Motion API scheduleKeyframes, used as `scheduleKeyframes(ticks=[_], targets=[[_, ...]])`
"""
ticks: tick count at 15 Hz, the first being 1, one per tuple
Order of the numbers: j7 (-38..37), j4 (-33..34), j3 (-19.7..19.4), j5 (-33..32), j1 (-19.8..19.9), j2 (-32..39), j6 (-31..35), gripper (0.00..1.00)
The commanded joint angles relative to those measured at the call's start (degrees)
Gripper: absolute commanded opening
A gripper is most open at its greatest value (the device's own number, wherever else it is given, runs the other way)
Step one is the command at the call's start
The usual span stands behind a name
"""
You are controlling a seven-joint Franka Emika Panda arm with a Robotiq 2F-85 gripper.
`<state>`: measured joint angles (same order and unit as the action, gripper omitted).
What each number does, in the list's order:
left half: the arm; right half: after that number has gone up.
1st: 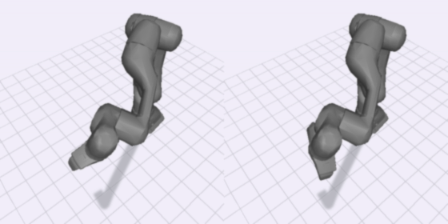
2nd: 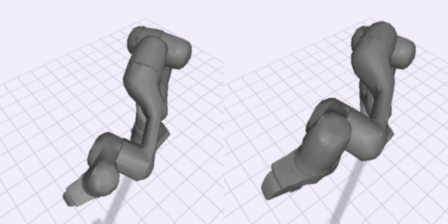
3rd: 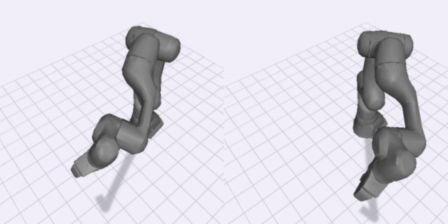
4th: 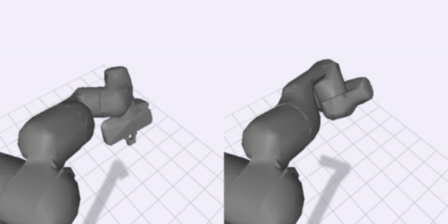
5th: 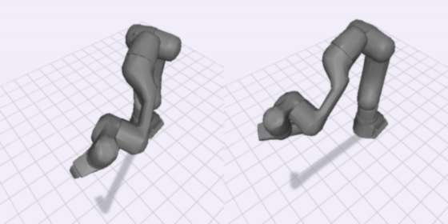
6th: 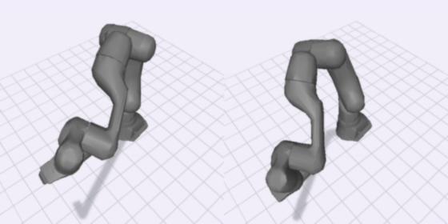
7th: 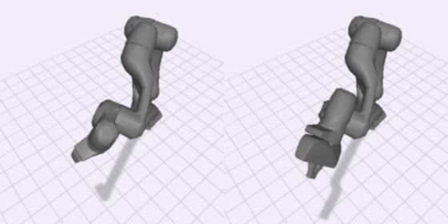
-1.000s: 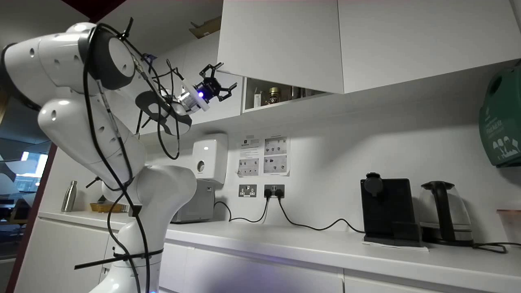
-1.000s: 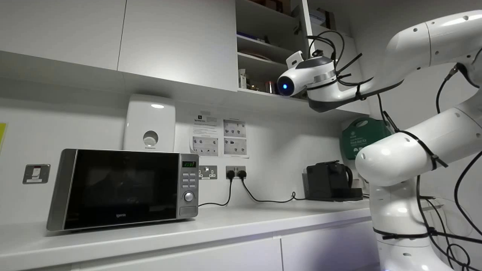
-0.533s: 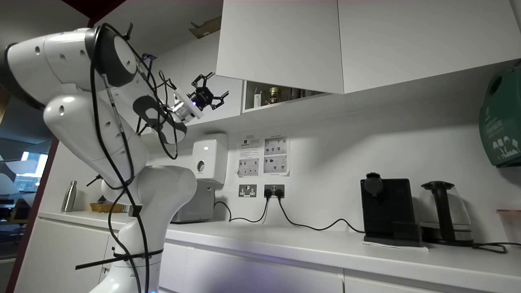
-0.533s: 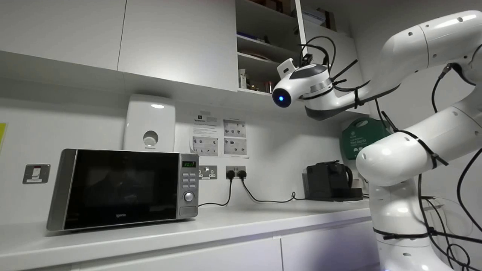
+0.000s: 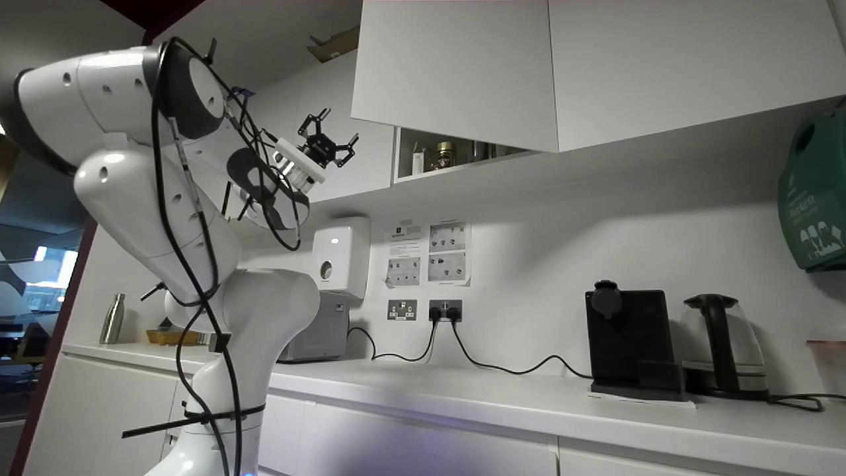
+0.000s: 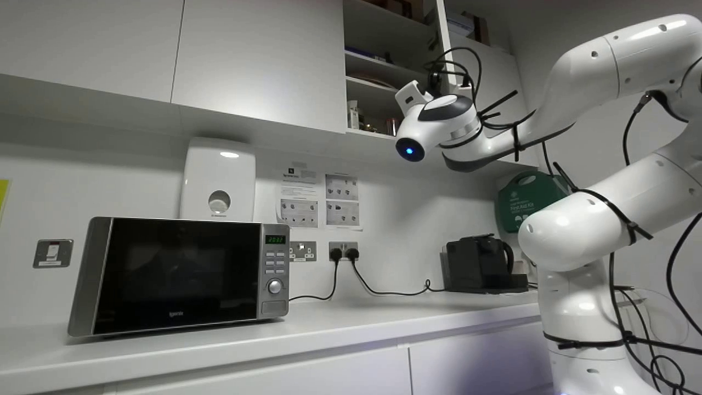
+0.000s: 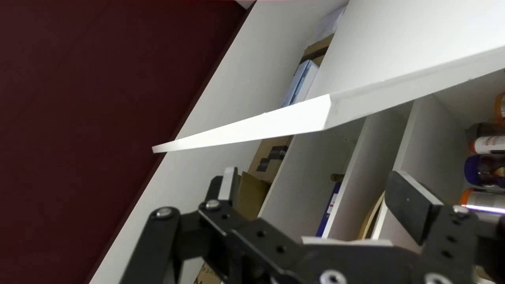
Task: Open the cupboard fully
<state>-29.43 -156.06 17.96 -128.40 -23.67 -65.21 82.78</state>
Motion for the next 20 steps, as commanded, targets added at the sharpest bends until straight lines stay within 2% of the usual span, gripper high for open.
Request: scheduleKeyframes(ticks=[1, 5, 7, 14, 18, 20], targets=[[3.7, 4.2, -4.1, -6.2, 1.0, 1.9, 2.2, 1.00], [3.9, 10.8, -9.8, -9.5, 1.6, 3.6, 7.2, 1.00], [3.3, 13.7, -11.2, -9.5, 2.0, 3.8, 8.2, 1.00], [1.9, 18.4, -12.0, -3.5, 2.1, 2.7, 5.5, 1.00], [0.4, 20.0, -12.2, 3.1, 1.5, 2.1, 2.1, 1.00], [0.9, 20.6, -12.6, 4.2, 2.5, 1.0, 0.9, 1.00]])
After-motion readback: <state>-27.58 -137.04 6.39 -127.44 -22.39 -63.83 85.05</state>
